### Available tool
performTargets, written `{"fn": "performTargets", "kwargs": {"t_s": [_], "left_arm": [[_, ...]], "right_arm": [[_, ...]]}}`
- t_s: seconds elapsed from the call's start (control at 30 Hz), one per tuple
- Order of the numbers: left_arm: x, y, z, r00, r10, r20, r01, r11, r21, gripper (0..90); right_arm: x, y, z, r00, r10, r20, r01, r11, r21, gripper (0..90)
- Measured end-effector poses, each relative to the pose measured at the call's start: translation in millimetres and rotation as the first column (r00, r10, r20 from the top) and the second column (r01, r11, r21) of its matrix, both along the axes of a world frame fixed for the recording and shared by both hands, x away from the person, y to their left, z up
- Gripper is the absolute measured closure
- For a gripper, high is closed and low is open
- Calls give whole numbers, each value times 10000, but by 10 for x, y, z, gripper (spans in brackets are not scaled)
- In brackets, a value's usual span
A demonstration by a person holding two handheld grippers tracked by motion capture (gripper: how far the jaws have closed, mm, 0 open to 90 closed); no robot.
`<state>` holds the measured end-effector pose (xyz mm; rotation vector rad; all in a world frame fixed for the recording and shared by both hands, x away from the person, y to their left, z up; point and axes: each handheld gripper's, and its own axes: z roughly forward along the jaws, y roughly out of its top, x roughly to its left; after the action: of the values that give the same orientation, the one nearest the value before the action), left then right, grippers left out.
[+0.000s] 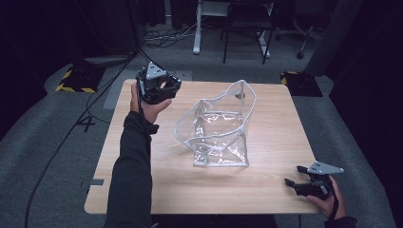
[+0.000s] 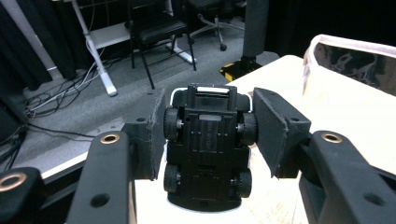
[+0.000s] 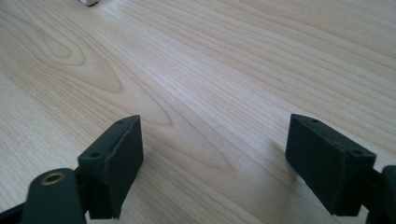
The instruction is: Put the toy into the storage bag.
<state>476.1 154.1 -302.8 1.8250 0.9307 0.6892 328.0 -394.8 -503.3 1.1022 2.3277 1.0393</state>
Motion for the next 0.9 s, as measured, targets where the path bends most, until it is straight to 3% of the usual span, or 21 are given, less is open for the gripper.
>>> {"fn": "performTargets", "kwargs": {"t_s": [0.37, 0.43, 0.6, 0.77, 0.9], "left_arm": [[-35, -216, 72, 9972, -744, 30, 743, 9970, 198, 477], [-44, -299, 78, 9949, -1005, 69, 1001, 9938, 475, 477], [-52, -411, 81, 9909, -1345, 55, 1341, 9900, 448, 476], [-56, -567, 73, 9867, -1623, -26, 1618, 9823, 940, 476], [-58, -675, 56, 9811, -1932, -143, 1936, 9764, 953, 476]], "right_arm": [[1, -1, 0, 10000, 0, -1, 0, 10000, 0, 193], [1, -1, 0, 10000, 4, -2, -4, 10000, 3, 193], [0, 0, 0, 10000, 2, 1, -2, 10000, 0, 193], [-1, -1, 0, 10000, 34, 10, -34, 10000, -6, 193], [-1, -1, 0, 10000, 34, 5, -34, 10000, -3, 193]]}}
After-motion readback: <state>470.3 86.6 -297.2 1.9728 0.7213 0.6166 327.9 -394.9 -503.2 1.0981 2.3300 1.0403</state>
